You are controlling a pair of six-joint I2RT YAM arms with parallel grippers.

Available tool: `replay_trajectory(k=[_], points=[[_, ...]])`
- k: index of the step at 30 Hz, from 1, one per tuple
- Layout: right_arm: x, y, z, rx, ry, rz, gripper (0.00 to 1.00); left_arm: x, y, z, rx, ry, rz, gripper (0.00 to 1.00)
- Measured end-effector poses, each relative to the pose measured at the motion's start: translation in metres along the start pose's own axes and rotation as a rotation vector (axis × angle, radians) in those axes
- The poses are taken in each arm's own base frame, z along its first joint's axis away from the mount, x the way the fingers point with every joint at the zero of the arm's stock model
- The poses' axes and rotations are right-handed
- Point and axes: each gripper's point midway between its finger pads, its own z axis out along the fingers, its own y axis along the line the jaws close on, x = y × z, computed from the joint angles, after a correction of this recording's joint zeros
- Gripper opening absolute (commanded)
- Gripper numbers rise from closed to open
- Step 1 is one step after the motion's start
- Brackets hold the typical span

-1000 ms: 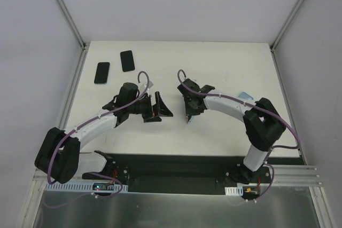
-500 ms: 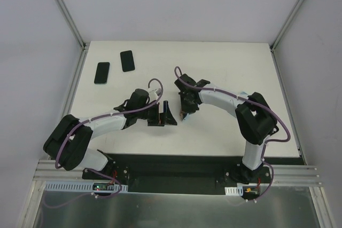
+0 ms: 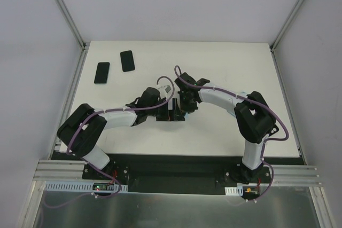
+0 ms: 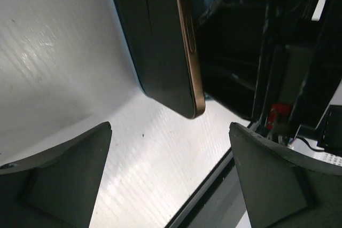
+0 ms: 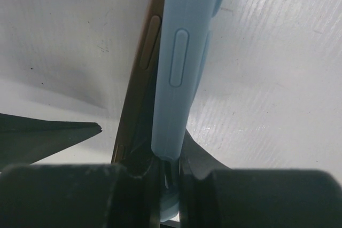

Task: Take the phone out of the phone case
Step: Remove the phone case from the phone.

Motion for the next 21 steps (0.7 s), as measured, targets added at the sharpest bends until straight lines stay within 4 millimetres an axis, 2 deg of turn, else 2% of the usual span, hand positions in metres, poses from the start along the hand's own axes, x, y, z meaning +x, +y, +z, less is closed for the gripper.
replay_trajectory(k=[9, 13, 16, 21], points=[[-0.001, 0.001, 0.001, -0.016, 0.011, 0.004, 0.01, -0.015, 0.001, 0.008, -0.027, -0.041, 0.027, 0.74], [-0.002, 0.001, 0.001, -0.027, 0.015, 0.005, 0.01, -0.017, 0.003, 0.01, -0.038, -0.046, 0.05, 0.63], [-0.003, 0.002, 0.001, -0.034, 0.011, 0.002, 0.01, -0.017, 0.013, 0.013, -0.083, -0.054, 0.052, 0.61], [-0.004, 0.004, 0.002, -0.044, 0.007, 0.0, 0.01, -0.024, 0.016, 0.013, -0.116, -0.068, 0.072, 0.61]])
